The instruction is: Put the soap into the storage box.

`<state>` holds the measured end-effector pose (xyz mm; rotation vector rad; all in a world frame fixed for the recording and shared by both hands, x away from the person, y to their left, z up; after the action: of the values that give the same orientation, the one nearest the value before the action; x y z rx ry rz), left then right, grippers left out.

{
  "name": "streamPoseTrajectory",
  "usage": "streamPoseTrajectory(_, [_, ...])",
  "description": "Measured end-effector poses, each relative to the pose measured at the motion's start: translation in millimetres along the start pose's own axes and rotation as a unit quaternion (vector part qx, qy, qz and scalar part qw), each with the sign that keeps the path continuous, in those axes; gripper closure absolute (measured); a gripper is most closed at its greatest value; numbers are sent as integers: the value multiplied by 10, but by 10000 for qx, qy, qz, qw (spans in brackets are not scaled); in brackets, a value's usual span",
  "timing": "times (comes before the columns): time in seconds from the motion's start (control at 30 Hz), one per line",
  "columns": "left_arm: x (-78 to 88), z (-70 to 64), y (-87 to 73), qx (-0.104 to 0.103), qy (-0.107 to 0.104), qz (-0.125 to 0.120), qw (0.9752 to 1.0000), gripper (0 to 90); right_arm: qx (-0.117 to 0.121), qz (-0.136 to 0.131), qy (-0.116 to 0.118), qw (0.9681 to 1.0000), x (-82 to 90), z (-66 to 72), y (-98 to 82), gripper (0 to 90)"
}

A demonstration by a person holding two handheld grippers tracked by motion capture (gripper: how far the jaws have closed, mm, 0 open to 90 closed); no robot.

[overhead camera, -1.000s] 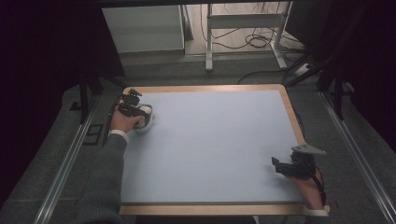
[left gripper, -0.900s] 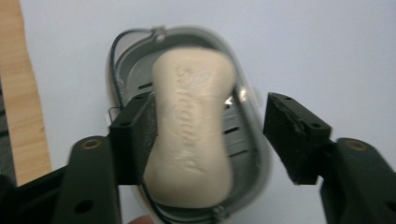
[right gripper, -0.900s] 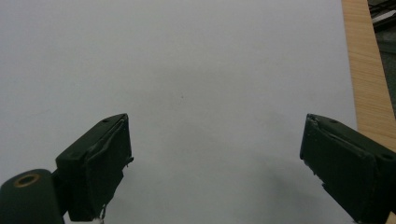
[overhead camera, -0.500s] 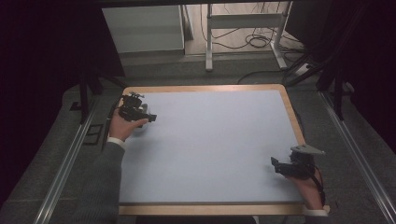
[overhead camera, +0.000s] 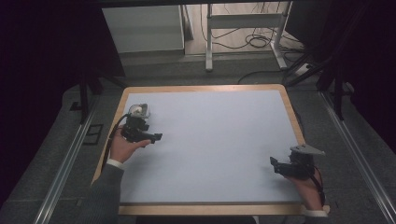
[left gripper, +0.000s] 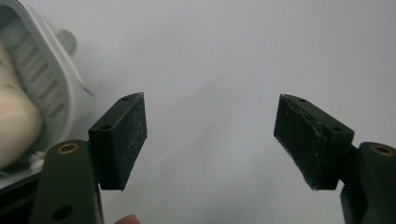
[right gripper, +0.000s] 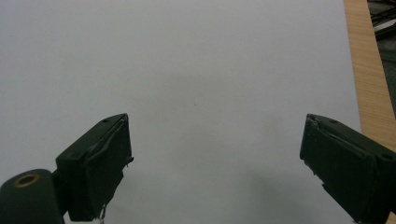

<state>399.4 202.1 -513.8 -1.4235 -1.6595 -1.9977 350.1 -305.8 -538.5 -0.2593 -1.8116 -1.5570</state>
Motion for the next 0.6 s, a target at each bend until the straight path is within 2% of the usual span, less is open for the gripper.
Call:
streamPoseTrajectory(0.1, [15,-98,-124,24,-108,-95,9999,260,-6,-5,-3,10000,4,5,3,87])
streamPoseTrajectory(0.3, [35,-223,-313,-8,-159,-126,9998,257,16,-9,-6,10000,4,17,6,87])
streamPoseTrajectory(0.33, [36,-254,-364,34,-253,-144,9996,257,16,-14,-13,10000,3,18,6,87])
streamPoseTrajectory(0.4, [27,-283,-431,28,-313,-104,9995,252,26,-8,-24,10000,4,22,6,87])
streamPoseTrajectory(0.53, [17,-316,-573,77,-282,-80,9995,252,40,-11,-17,10000,4,34,8,87])
streamPoseTrajectory(0.6, [22,-342,-666,196,-315,-157,9992,252,50,0,-11,10000,2,40,7,87])
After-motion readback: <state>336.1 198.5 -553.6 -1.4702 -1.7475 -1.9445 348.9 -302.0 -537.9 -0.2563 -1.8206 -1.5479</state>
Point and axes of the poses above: each handheld gripper's, and its own axes: x roughly backward along the jaws, y roughly out of its top, z roughly to its left, the point moved 5 cm from there along -x, roughly forward along the jaws, and after that the axes turned 2 degrees about y, right-handed, at the moved point
